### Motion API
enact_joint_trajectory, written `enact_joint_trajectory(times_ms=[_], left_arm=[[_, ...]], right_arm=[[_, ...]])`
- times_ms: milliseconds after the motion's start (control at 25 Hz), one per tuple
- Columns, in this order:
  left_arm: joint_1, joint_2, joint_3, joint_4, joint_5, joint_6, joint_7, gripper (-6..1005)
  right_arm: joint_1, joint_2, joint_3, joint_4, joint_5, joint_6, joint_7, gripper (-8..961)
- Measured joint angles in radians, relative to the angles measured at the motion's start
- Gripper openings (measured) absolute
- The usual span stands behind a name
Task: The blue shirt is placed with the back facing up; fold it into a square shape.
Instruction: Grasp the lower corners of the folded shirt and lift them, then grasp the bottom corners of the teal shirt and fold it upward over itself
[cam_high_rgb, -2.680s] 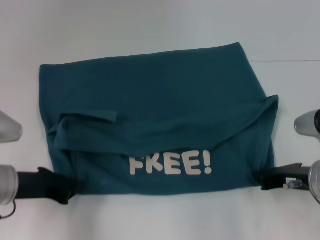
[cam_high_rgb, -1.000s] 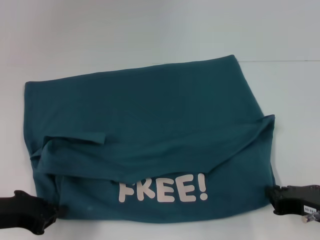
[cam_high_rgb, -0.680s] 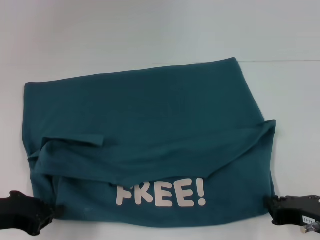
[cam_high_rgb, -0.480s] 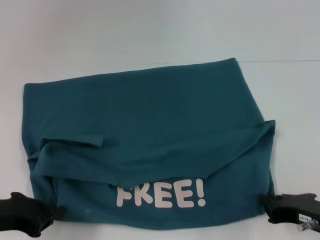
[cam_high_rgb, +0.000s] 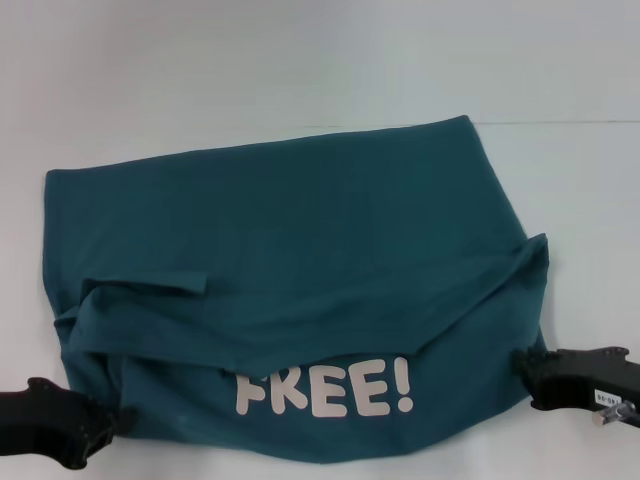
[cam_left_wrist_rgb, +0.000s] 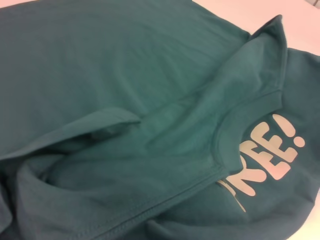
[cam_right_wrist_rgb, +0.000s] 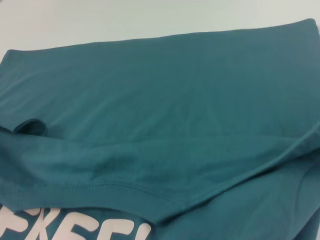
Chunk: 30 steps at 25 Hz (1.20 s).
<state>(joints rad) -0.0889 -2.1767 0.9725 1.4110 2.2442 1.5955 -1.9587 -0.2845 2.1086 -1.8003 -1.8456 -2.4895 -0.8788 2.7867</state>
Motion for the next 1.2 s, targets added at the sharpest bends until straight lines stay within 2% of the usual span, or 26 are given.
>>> enact_joint_trajectory(times_ms=[160,320,480,720,880,1040,1200], left_arm=[[-0.002,0.000,0.000,0.004,0.004,0.005,0.000,20],[0.012,0.000,0.000,0.015,0.005,0.006,0.008,20],[0.038,0.000,0.000,0.019,-0.002,0.015,0.025,20],[0.079,0.000,0.000,0.025,-0.029,0.032,0.042,20],[0.079,0.000,-0.004,0.028,-0.043,0.040,0.044,20],[0.052,0.000,-0.005,0.041,-0.050,0.046,0.034,20],[0.015,0.000,-0.005,0.048,-0.052,0.038,0.025,20]], right_arm=[[-0.004,0.000,-0.003,-0.002,-0.002,0.000,0.002,35],[-0.037,0.008,-0.016,-0.003,-0.007,0.000,-0.012,35],[-0.078,0.013,-0.051,-0.003,-0.015,0.016,-0.034,36],[-0.095,0.013,-0.067,-0.004,-0.016,0.022,-0.045,35],[-0.078,0.011,-0.068,-0.014,-0.013,0.017,-0.045,35],[-0.058,0.005,-0.064,-0.038,-0.011,0.017,-0.038,35],[-0.008,-0.003,-0.042,-0.046,-0.006,0.020,-0.017,36]])
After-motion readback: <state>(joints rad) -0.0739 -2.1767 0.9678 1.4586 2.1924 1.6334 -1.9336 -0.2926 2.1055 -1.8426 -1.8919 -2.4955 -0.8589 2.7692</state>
